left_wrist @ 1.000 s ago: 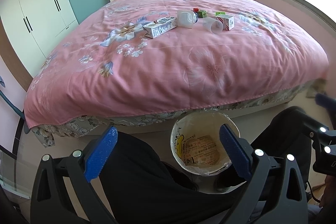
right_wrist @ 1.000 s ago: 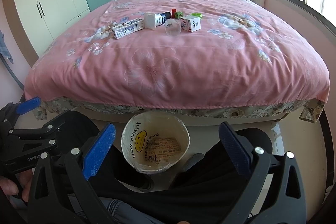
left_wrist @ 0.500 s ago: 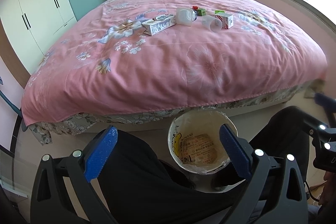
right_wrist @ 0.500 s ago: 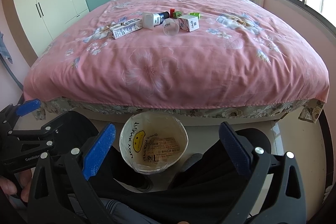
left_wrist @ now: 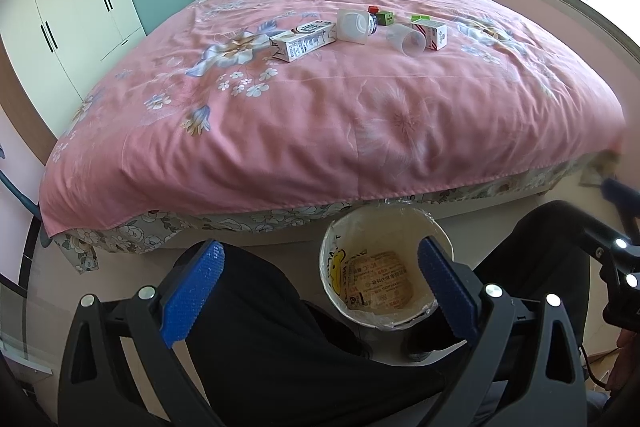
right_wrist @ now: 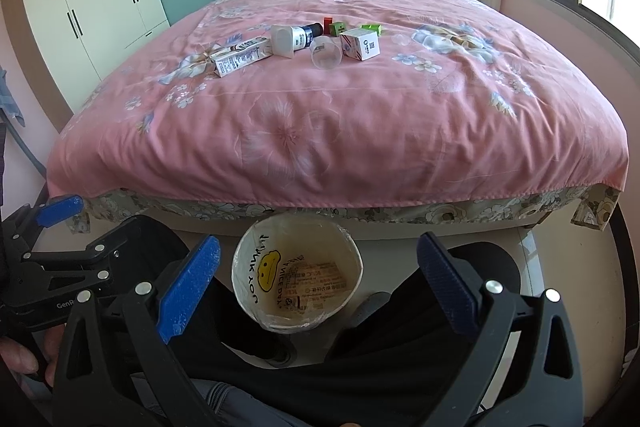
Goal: Collect trash
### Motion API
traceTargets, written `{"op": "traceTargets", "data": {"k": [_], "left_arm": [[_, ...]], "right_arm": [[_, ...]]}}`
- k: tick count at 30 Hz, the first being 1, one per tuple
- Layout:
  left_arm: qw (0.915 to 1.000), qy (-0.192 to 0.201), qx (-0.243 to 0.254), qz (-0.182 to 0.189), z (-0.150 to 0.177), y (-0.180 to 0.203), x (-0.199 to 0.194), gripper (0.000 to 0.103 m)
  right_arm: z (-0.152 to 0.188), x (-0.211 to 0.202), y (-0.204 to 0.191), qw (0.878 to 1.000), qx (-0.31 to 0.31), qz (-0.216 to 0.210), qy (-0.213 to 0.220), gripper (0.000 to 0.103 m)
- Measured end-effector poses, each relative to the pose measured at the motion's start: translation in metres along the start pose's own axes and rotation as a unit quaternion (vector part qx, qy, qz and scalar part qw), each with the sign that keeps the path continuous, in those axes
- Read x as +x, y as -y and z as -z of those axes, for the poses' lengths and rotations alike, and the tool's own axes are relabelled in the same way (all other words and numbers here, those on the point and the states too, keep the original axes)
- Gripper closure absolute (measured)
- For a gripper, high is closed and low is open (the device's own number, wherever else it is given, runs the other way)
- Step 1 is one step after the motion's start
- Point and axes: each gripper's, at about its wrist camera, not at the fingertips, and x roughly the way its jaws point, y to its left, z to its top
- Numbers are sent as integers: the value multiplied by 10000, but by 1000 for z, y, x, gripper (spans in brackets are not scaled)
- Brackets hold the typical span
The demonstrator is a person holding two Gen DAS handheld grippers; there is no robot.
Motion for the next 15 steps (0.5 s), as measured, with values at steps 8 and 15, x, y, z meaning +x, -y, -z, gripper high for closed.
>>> {"op": "traceTargets", "data": {"k": [8, 15], "left_arm": [[10000, 8, -9, 6, 0, 0, 0, 4], [10000, 16, -18, 14, 0, 1, 1, 4]], "right_arm": [[0, -3, 3, 9999, 126, 64, 31, 6], [-1, -3, 1, 10000, 64, 29, 30, 6]]}}
